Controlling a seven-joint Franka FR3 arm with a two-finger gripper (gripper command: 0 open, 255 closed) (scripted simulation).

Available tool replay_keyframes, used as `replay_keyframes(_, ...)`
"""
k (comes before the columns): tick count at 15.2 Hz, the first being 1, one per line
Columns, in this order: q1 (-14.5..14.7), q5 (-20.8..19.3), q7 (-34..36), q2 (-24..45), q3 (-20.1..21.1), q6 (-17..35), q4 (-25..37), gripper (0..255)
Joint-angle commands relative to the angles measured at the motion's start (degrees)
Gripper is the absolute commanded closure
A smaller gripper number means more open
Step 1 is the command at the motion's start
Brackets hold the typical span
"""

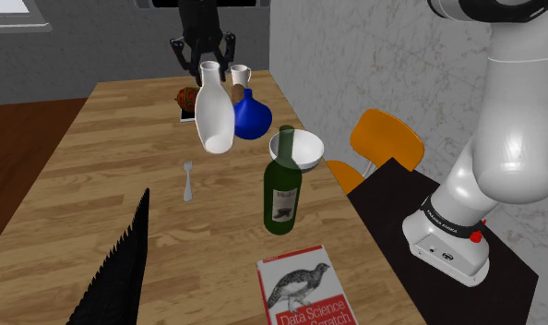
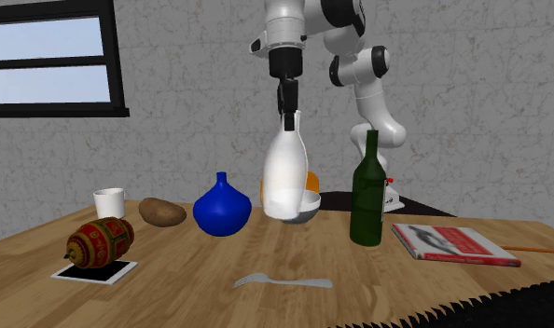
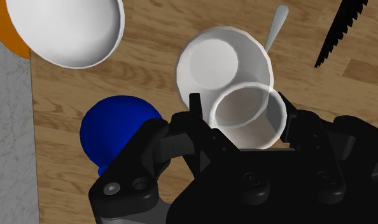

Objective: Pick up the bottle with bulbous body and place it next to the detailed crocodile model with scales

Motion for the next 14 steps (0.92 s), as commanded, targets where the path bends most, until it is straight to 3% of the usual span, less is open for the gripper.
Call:
replay_keyframes(1,0.2,-0.1,-0.1,0.4,0.0,-2.0,2.4,255)
replay_keyframes(14,3.6,-2.3,0.1,6.5,-0.2,-15.9,22.4,255)
